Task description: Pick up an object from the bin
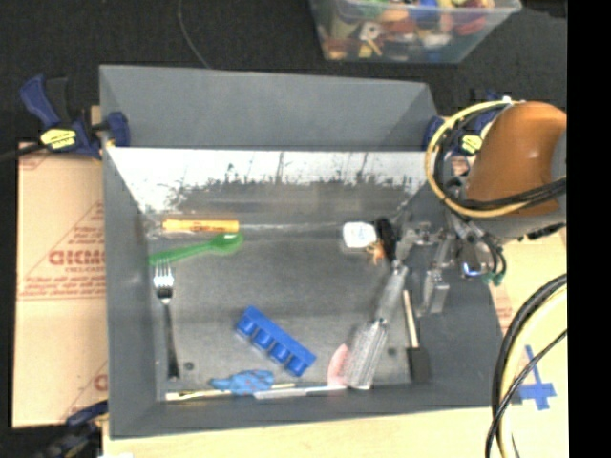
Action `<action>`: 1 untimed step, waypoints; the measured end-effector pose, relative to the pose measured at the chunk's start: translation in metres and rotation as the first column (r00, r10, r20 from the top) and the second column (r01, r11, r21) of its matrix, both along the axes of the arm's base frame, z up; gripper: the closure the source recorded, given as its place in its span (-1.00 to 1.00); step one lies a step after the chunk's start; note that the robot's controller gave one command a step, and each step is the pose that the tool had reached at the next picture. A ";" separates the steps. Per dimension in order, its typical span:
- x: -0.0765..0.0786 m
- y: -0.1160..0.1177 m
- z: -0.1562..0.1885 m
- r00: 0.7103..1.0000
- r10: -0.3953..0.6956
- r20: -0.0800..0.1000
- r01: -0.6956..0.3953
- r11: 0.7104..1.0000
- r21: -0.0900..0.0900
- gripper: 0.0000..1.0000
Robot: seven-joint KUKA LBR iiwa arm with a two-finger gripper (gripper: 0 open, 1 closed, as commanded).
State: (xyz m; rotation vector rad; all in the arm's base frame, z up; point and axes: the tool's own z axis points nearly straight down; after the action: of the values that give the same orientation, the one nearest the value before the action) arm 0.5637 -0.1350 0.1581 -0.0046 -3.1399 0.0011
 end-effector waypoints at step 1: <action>0.002 0.000 0.003 1.000 0.004 0.006 -0.004 1.000 -0.001 -1.00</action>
Offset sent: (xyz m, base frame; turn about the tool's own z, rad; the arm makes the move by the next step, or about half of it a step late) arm -0.0369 0.0383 -0.0473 -0.6155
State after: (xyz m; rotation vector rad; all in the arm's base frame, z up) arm 0.5654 -0.1348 0.1607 0.0013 -3.1455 0.0031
